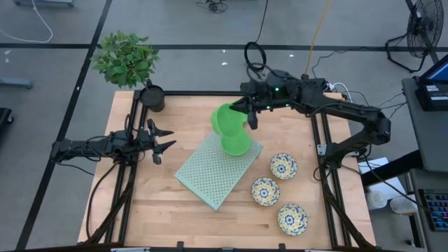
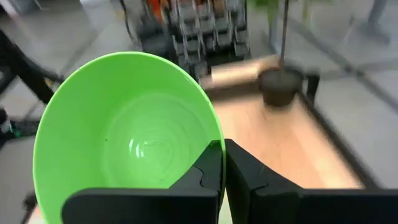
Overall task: Pick & Place Mini bowls
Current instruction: Stack the right green bowl on the green bowl on the shelf
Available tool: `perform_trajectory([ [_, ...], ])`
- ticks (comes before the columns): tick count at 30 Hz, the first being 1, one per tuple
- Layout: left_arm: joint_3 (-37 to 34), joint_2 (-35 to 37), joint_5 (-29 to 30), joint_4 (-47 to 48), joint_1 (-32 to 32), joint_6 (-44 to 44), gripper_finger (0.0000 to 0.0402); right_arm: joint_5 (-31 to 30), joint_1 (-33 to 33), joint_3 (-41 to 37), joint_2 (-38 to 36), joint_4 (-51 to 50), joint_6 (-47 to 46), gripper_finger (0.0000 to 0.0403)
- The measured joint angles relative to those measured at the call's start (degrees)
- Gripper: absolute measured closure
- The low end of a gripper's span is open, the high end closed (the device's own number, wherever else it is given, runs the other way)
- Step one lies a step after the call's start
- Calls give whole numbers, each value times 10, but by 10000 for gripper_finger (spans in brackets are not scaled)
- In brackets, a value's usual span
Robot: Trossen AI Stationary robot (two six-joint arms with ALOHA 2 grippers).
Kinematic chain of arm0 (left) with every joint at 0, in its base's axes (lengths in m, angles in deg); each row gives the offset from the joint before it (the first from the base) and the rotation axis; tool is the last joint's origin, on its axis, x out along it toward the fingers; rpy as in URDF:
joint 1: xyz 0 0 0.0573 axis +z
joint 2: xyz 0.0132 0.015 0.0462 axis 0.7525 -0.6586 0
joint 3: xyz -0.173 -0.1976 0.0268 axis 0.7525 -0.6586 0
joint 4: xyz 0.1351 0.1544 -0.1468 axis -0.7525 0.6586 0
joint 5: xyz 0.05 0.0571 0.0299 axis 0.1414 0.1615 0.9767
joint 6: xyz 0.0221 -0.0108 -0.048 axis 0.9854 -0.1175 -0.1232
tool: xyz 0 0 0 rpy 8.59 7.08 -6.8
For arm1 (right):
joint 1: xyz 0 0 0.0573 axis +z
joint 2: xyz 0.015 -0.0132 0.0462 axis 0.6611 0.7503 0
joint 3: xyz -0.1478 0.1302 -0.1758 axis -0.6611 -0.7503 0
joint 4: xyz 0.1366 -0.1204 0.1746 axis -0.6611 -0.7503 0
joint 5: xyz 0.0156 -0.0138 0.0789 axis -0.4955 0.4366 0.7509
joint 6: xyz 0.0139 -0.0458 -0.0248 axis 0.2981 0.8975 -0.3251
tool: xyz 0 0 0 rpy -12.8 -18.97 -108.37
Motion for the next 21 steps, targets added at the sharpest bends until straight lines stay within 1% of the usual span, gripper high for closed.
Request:
perform_trajectory([
  [4,0,0,0,0,0,0,220,0,0,1,17,-33,-1,403],
  [6,0,0,0,0,0,0,220,-1,0,-1,24,-64,-1,403],
  [9,0,0,0,0,0,0,220,2,0,0,39,-67,-8,403],
  [11,0,0,0,0,0,0,220,2,0,0,41,-93,-13,403],
  [21,0,0,0,0,0,0,220,2,-2,0,47,-154,-22,403],
])
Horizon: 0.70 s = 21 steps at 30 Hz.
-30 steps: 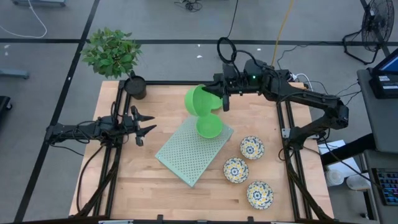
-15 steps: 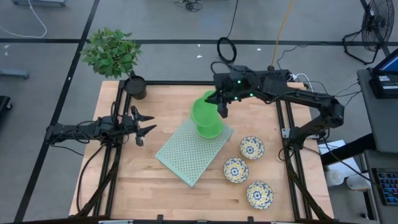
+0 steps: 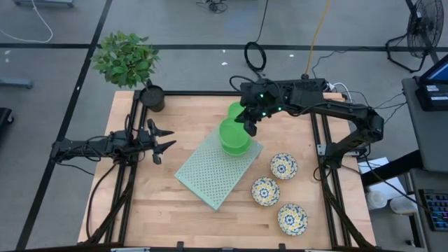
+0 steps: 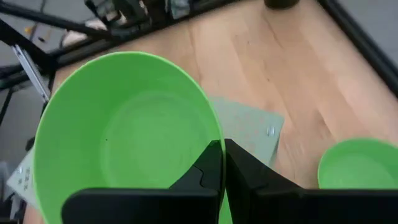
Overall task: Pick & Place Mini bowls
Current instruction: Stack the right green bowl on the green bowl on the shelf
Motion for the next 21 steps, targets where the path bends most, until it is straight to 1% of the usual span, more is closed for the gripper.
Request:
perform_trajectory([
  [5,0,0,0,0,0,0,220,-1,4,0,2,-27,0,403],
  [21,0,0,0,0,0,0,220,-2,8,-1,8,-55,0,403],
])
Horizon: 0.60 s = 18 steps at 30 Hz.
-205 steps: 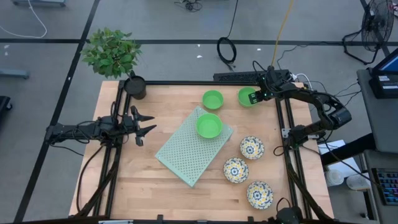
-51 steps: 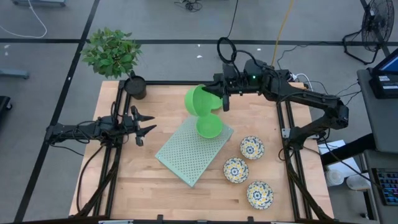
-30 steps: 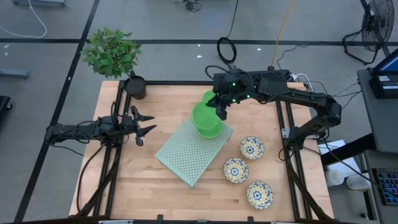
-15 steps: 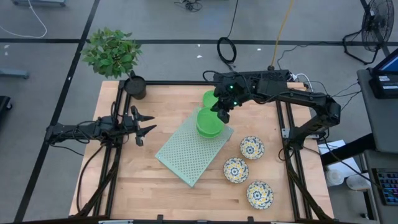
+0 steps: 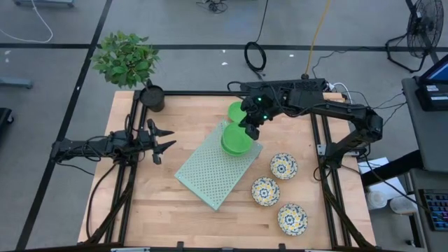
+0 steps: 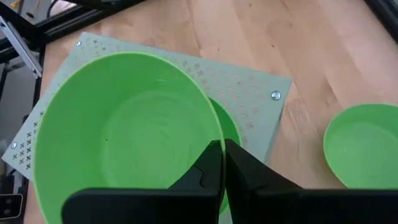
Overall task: Pick & Place Mini bowls
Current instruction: Stack the right green bowl on the green bowl on the shelf
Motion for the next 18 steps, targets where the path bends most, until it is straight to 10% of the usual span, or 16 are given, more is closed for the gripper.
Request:
perform_trajectory([
  [18,0,0,0,0,0,0,220,-44,12,0,5,-12,5,403],
])
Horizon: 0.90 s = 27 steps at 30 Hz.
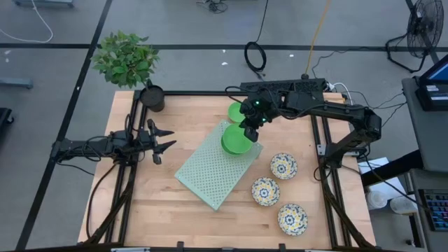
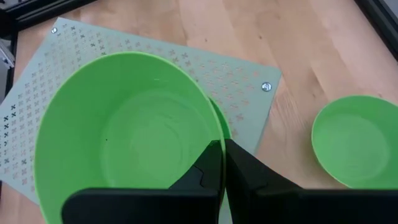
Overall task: Pick & Place Mini bowls
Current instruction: Stack the right green bowl on the green bowl on the shelf
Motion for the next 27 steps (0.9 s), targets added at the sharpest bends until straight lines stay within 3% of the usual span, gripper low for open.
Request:
perform_trajectory([
  [27,0,0,0,0,0,0,220,1,0,0,0,9,-4,363],
])
